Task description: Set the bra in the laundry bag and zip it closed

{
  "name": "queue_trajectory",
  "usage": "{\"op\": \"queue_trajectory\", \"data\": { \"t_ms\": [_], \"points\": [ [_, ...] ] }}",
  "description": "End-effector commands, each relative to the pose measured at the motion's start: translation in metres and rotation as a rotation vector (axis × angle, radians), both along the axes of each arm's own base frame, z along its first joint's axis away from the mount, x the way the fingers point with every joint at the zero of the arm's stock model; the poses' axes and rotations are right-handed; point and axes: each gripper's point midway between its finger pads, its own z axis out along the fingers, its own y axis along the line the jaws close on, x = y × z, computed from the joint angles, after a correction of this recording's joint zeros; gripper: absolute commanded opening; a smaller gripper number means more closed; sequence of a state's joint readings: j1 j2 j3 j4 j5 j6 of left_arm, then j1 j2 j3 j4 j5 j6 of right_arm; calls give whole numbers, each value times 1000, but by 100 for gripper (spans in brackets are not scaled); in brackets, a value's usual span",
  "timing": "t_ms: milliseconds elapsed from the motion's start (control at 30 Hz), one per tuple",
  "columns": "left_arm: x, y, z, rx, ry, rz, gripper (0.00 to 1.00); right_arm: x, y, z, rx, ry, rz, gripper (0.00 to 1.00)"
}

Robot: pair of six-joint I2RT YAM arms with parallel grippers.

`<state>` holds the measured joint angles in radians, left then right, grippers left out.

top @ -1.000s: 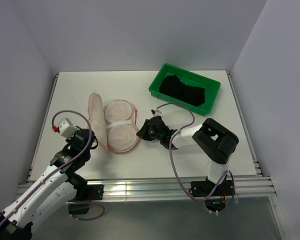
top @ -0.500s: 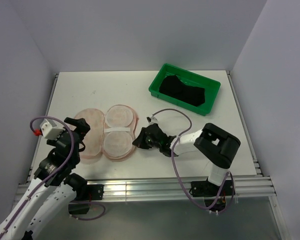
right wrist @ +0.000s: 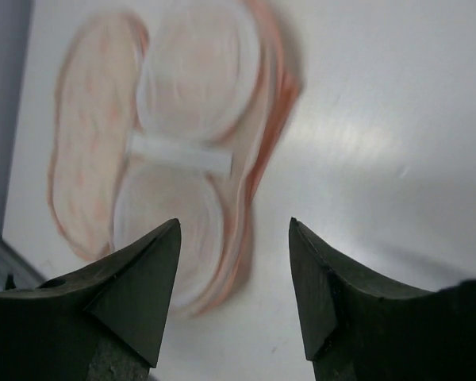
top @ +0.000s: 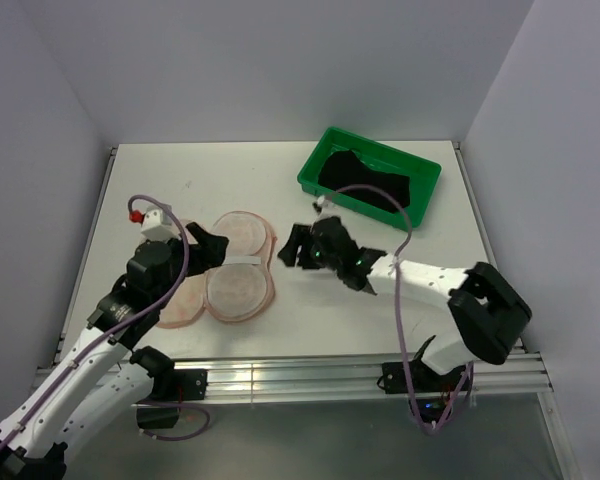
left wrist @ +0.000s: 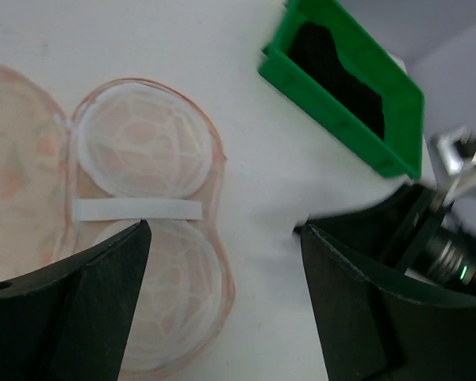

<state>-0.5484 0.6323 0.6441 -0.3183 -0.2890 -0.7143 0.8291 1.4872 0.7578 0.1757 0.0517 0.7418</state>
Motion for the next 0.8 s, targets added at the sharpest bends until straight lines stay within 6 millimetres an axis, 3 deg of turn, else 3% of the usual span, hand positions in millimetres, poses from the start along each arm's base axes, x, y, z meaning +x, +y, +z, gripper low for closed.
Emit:
{"op": "queue_trajectory", "data": {
  "t_ms": [0,33,100,133,200,233,267,300,367,400,433,467,700,767],
  "points": [
    [-16,-39,75,-14,-195,-288,85,50,-38,72,-79,-182,-35,63],
    [-18,-41,79,-2,-201,-308,86,70,-68,74,-153,-199,-106,59],
    [-24,-45,89,38,-223,-370,87,104,-91,91,-206,-244,-180,42],
    [-30,-49,85,54,-209,-417,87,122,-123,88,-296,-236,-250,38],
    [-33,-49,84,98,-220,-448,87,159,-139,91,-381,-245,-295,28],
    [-33,-47,81,113,-216,-442,87,164,-154,81,-475,-203,-299,28],
    [-32,-45,79,129,-224,-435,87,180,-173,83,-552,-207,-368,27],
    [-32,-42,72,140,-220,-425,88,203,-173,79,-597,-208,-379,27],
    [-29,-40,68,146,-236,-407,88,219,-186,68,-712,-170,-374,28],
    [-28,-39,62,154,-229,-406,88,242,-187,62,-730,-160,-380,29],
    [-27,-40,61,159,-231,-409,88,247,-187,53,-765,-134,-349,31],
    [-26,-40,58,174,-226,-413,88,265,-182,44,-765,-125,-338,34],
    [-21,-39,47,205,-199,-409,88,305,-162,9,-754,-98,-311,59],
    [-19,-38,44,211,-191,-402,88,311,-153,1,-710,-91,-308,61]
  ]
}}
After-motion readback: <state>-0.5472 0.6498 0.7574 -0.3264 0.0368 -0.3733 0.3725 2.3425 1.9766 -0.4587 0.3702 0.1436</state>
